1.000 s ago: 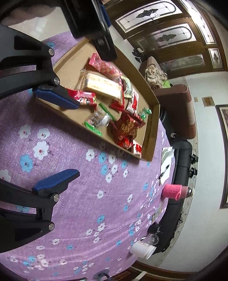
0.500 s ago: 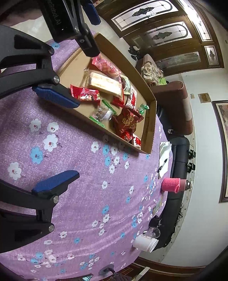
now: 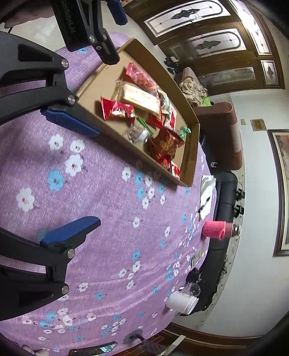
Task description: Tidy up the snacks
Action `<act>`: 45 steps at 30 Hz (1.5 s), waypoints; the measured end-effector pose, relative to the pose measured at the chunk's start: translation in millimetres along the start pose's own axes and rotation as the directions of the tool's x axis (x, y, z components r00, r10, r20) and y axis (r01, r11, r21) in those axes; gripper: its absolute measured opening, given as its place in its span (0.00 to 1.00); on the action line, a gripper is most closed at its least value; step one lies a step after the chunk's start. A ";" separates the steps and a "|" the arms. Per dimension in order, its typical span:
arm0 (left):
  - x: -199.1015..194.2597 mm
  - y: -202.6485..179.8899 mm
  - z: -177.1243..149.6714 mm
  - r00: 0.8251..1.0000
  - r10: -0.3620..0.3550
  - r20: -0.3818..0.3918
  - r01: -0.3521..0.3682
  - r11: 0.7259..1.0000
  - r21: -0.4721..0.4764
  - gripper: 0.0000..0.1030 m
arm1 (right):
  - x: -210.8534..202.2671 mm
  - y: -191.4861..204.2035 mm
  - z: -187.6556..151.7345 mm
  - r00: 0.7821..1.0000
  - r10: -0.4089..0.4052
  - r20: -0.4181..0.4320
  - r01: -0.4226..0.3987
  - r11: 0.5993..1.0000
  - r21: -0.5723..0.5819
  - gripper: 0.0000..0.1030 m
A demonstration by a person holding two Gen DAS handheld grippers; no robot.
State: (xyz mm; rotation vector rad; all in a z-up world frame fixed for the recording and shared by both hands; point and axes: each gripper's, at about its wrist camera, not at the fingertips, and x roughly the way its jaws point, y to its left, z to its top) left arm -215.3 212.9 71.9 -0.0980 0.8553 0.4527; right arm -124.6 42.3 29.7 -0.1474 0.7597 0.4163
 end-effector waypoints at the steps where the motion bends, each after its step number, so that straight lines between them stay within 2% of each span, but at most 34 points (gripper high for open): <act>1: -0.5 -2.8 -0.2 1.000 0.003 -0.003 -0.003 1.000 0.004 1.00 | -0.4 -2.9 -0.2 1.000 0.001 0.001 -0.001 1.000 0.008 0.77; 16: -17.2 -28.4 -4.9 1.000 0.026 0.004 -0.026 0.997 0.071 1.00 | -5.8 -21.0 -7.4 0.999 0.054 0.007 -0.054 0.997 0.056 0.78; 22: -20.8 -32.5 -10.5 1.000 0.025 -0.005 -0.024 0.996 0.083 1.00 | -9.2 -21.8 -11.2 0.999 0.051 0.005 -0.052 0.997 0.060 0.78; 35: -17.0 -16.7 -12.9 1.000 0.011 -0.027 -0.010 0.999 0.036 1.00 | -15.6 -19.1 -15.2 0.999 0.044 0.005 -0.044 0.997 0.057 0.78; 45: -4.9 -8.2 -13.6 0.999 0.006 -0.054 -0.006 1.000 0.010 1.00 | -16.3 0.2 -14.3 1.000 0.010 0.021 -0.010 1.000 -0.007 0.78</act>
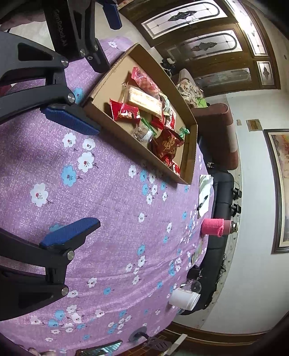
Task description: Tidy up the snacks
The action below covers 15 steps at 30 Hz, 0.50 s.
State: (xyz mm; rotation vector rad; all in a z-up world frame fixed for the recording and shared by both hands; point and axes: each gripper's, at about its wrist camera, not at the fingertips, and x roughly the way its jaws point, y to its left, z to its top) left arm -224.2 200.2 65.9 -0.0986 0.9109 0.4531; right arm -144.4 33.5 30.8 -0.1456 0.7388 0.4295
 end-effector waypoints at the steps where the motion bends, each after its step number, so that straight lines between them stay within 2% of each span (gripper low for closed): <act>1: 1.6 2.0 0.0 1.000 -0.005 -0.004 0.005 1.000 -0.005 1.00 | 1.0 1.4 0.2 1.000 0.000 -0.003 0.000 1.000 -0.004 0.78; 15: 14.0 11.6 0.2 0.999 -0.036 -0.036 0.035 0.999 -0.040 1.00 | 9.9 14.6 1.3 1.000 -0.005 -0.019 0.004 0.999 -0.040 0.78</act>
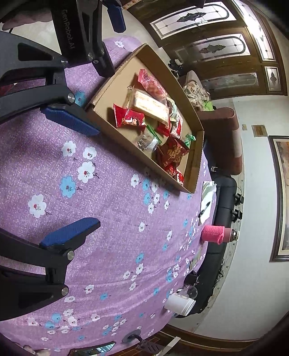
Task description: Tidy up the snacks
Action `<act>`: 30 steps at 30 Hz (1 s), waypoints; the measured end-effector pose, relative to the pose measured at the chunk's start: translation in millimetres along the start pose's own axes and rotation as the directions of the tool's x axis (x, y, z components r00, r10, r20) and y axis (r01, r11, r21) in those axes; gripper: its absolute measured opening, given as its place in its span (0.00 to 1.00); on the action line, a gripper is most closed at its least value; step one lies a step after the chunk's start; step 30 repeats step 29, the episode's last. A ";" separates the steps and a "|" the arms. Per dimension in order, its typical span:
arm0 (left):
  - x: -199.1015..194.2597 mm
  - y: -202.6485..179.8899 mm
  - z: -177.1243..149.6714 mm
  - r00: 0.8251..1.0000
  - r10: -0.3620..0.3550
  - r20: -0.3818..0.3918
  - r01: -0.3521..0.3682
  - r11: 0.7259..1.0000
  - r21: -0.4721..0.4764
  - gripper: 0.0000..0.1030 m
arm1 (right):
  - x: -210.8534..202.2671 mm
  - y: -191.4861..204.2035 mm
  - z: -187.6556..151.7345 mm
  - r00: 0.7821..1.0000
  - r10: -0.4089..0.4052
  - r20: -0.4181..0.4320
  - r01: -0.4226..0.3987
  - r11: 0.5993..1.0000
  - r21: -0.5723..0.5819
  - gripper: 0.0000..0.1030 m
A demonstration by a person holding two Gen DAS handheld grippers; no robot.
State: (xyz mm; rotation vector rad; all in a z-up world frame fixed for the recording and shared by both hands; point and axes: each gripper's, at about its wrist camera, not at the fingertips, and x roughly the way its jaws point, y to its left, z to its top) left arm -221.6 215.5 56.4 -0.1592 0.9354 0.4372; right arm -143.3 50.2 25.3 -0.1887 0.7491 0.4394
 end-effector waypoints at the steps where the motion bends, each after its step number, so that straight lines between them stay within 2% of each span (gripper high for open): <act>1: 0.5 0.8 0.1 1.000 -0.002 -0.002 0.002 1.000 -0.002 1.00 | 0.0 0.3 -0.1 1.000 0.000 0.000 0.000 1.000 0.000 0.78; 22: 6.2 3.6 -0.4 1.000 -0.018 -0.011 0.018 1.000 -0.019 1.00 | 2.8 0.4 -2.2 1.000 -0.002 -0.011 0.002 1.000 0.003 0.78; 30: -0.7 -1.1 5.1 1.000 -0.021 0.022 0.021 1.000 0.000 1.00 | 2.2 0.1 -2.5 1.000 -0.007 -0.006 0.007 1.000 -0.001 0.78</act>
